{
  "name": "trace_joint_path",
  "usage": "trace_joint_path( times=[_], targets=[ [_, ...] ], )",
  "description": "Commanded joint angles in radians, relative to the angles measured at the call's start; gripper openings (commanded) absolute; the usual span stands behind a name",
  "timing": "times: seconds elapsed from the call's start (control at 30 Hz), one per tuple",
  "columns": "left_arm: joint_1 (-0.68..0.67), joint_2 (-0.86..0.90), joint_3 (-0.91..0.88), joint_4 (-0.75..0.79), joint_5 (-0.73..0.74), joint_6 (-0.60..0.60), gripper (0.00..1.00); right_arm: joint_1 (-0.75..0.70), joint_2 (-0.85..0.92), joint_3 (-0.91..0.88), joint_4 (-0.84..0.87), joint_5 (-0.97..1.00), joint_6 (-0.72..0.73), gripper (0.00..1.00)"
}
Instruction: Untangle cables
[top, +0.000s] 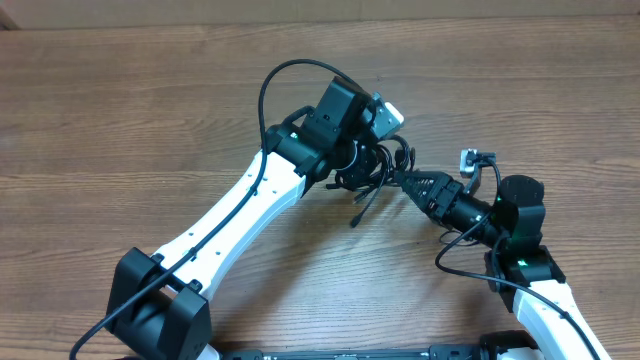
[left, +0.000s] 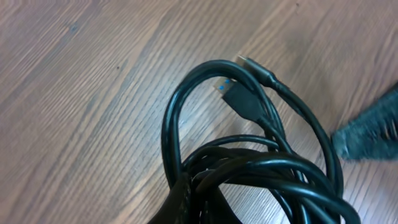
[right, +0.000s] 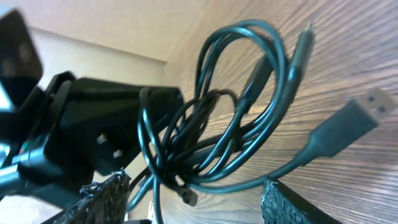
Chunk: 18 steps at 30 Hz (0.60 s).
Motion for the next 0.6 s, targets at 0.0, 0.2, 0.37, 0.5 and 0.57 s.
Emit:
trace_joint_path(
  times=[0.0,0.2,0.37,0.5,0.57],
  targets=[
    [0.004,0.003,0.029,-0.032,0.043,0.189,0.04,0.004,-0.002,0.017,-0.004,0.033,-0.003,0.67],
    [0.004,0.003,0.028,-0.079,0.041,0.345,0.04,0.004,-0.002,0.017,0.011,0.01,-0.004,0.67],
    [0.003,0.003,0.028,-0.08,0.095,0.365,0.04,0.004,-0.002,0.017,0.046,-0.012,-0.004,0.67],
    [0.003,0.003,0.028,-0.057,0.207,0.382,0.04,0.004,-0.002,0.017,0.045,-0.011,-0.005,0.67],
    [0.003,0.003,0.028,-0.024,0.262,0.369,0.04,0.004,-0.002,0.017,0.019,0.014,-0.004,0.67]
  ],
)
